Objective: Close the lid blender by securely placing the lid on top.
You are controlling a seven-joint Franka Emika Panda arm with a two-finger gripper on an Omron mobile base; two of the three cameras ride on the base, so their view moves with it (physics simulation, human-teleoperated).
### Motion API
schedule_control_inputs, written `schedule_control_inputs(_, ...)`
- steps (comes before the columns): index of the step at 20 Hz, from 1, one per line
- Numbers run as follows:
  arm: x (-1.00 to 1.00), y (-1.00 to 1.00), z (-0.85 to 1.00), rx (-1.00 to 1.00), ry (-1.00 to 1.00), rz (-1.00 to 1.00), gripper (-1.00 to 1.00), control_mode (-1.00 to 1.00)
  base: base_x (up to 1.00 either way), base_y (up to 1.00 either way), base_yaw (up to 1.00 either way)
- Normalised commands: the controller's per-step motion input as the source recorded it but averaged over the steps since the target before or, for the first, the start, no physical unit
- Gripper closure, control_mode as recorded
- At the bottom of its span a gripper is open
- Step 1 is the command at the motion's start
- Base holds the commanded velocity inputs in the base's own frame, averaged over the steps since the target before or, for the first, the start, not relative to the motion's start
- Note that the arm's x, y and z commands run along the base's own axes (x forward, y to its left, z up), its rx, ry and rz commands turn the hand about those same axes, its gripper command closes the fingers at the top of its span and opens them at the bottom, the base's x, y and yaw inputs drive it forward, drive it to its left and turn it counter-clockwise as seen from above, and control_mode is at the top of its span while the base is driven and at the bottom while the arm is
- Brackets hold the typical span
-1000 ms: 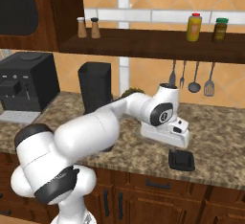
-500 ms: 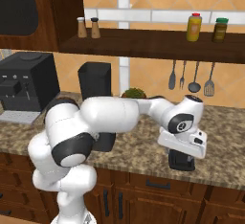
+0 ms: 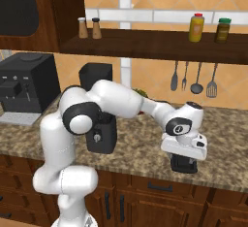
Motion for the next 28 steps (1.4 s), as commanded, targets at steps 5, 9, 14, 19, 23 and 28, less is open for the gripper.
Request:
schedule_control_inputs(5,0.27,-0.01,-0.22,0.0,0.0,0.15,-1.0,-1.0,0.0,0.0,0.0)
schedule_control_inputs(9,0.33,0.0,-0.19,0.0,0.0,0.13,-1.0,-1.0,0.0,0.0,0.0)
schedule_control_inputs(14,0.26,0.0,-0.33,0.0,0.0,0.11,-1.0,-1.0,0.0,0.0,0.0)
schedule_control_inputs(19,-0.07,0.0,-0.6,0.0,-0.06,0.02,-1.0,-1.0,0.0,0.0,0.0)
schedule_control_inputs(23,-0.22,0.0,-0.74,0.0,-0.15,0.0,1.0,-1.0,0.0,0.0,0.0)
schedule_control_inputs(28,-0.32,0.0,-0.49,0.0,-0.15,0.0,1.0,-1.0,0.0,0.0,0.0)
